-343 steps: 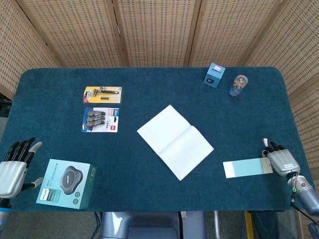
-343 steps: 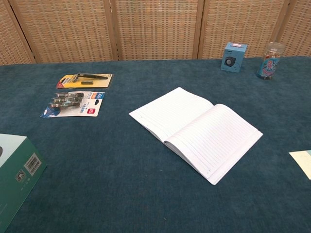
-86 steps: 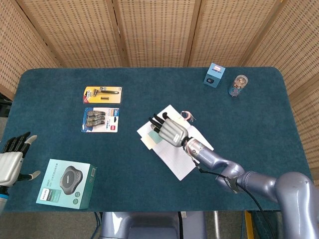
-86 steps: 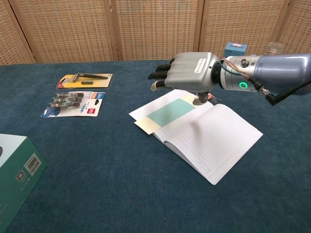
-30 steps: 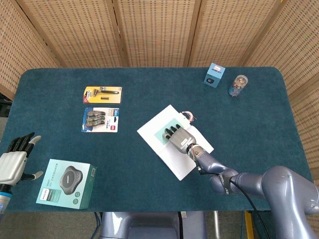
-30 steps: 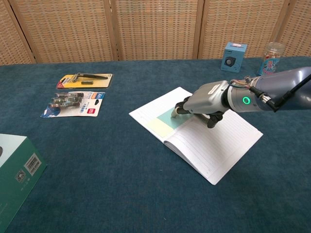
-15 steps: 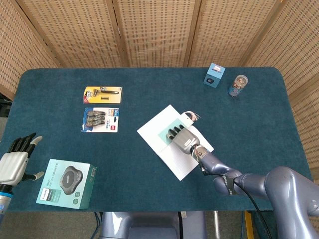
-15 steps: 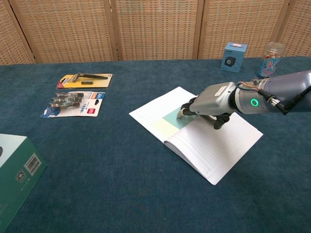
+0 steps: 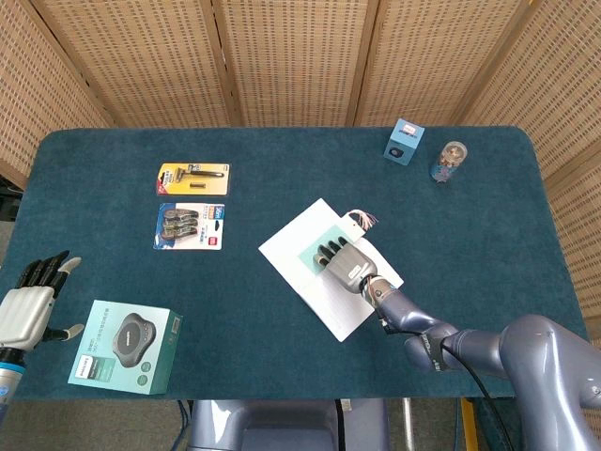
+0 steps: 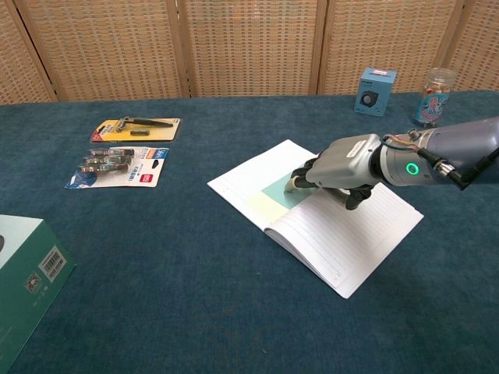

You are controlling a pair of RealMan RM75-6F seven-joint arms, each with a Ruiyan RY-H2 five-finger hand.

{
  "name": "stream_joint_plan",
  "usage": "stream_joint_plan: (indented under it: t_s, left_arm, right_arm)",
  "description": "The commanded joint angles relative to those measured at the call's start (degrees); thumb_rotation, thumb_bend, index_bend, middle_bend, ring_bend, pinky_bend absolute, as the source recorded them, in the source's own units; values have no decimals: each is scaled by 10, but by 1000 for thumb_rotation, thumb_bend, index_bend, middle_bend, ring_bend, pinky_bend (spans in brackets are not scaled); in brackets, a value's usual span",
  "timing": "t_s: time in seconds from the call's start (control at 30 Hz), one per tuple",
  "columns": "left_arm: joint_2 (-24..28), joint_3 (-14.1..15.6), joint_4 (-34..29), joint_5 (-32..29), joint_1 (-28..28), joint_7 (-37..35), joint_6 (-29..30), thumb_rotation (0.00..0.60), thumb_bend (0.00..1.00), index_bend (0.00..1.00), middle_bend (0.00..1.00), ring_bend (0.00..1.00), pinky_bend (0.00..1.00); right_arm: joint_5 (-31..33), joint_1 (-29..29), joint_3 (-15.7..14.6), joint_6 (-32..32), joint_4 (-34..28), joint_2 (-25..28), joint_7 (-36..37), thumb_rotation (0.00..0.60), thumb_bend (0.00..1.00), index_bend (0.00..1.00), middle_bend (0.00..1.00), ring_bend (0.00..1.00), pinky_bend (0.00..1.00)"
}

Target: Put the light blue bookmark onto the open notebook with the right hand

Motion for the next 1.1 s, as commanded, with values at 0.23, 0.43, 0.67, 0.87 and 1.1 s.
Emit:
stream_joint_plan:
  t_s: [0.23,0.43,0.67,0.87,1.1]
  left_arm:
    - [0,0,-1,0,-1,2,-2,600,0,0,0,0,0]
    - [0,1,-2,1,-2,2,-2,600,0,0,0,0,0]
    - [1,2,-3,1,-1,2,-2,600,0,0,0,0,0]
    - [2,2,-2,1,-2,0,-2,600,0,0,0,0,0]
    - [1,2,-3,0,-2,1,-2,600,0,0,0,0,0]
  right_arm:
    - [4,1,-2,11,-10,2,-14,600,1000,60,26,0,93]
    - [8,3,-3,18,-21,5,-25,600,1000,60,26,0,93]
    - [18,8,-4,26,-34,5,-41,600,1000,60,27,0,94]
    - [20,10,-3,28,-43,5,-45,600,1000,60,27,0,93]
    - [16,10,-1,31,-43,3,-45,600,1000,60,27,0,94]
